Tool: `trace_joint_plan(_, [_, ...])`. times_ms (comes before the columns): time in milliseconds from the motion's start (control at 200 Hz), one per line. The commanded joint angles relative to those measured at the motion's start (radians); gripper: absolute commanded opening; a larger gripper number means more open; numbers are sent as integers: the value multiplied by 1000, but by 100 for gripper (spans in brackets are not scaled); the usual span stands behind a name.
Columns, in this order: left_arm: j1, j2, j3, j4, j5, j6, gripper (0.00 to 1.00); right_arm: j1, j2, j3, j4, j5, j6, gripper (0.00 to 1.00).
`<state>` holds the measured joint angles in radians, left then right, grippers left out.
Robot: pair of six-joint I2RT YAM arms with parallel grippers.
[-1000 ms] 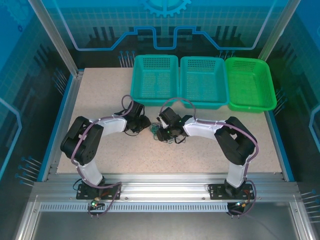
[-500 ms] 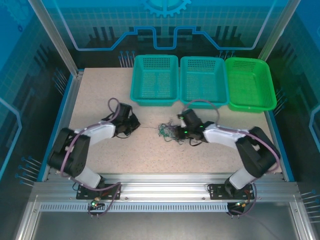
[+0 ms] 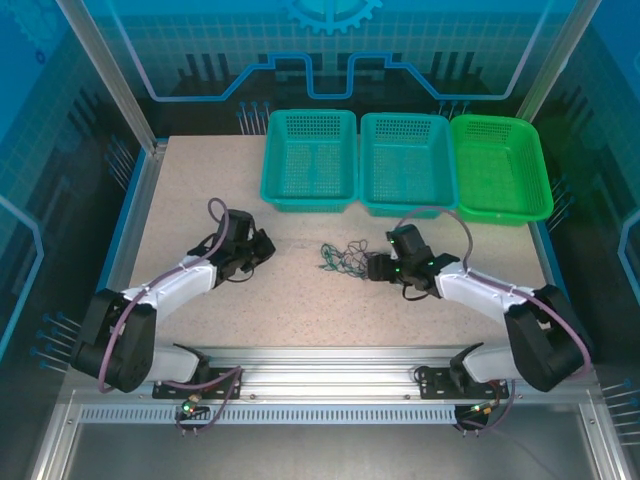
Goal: Untangle the cables
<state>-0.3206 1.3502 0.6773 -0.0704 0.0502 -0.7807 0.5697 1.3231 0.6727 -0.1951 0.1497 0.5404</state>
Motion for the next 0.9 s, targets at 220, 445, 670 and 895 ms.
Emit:
trace_joint_plan(220, [-26, 3, 25, 3, 10, 44, 0, 269, 266, 391, -72, 285, -80, 76])
trace_joint_plan(445, [-25, -46, 28, -81, -43, 72, 0, 242, 497, 455, -58, 177, -96, 74])
trace_joint_plan(670, [24, -151, 7, -155, -85, 52, 0, 160, 475, 338, -15, 162, -87, 28])
trace_joint_plan(895, [191, -384, -83, -272, -127, 53, 0, -21, 161, 43, 66, 119, -60, 4])
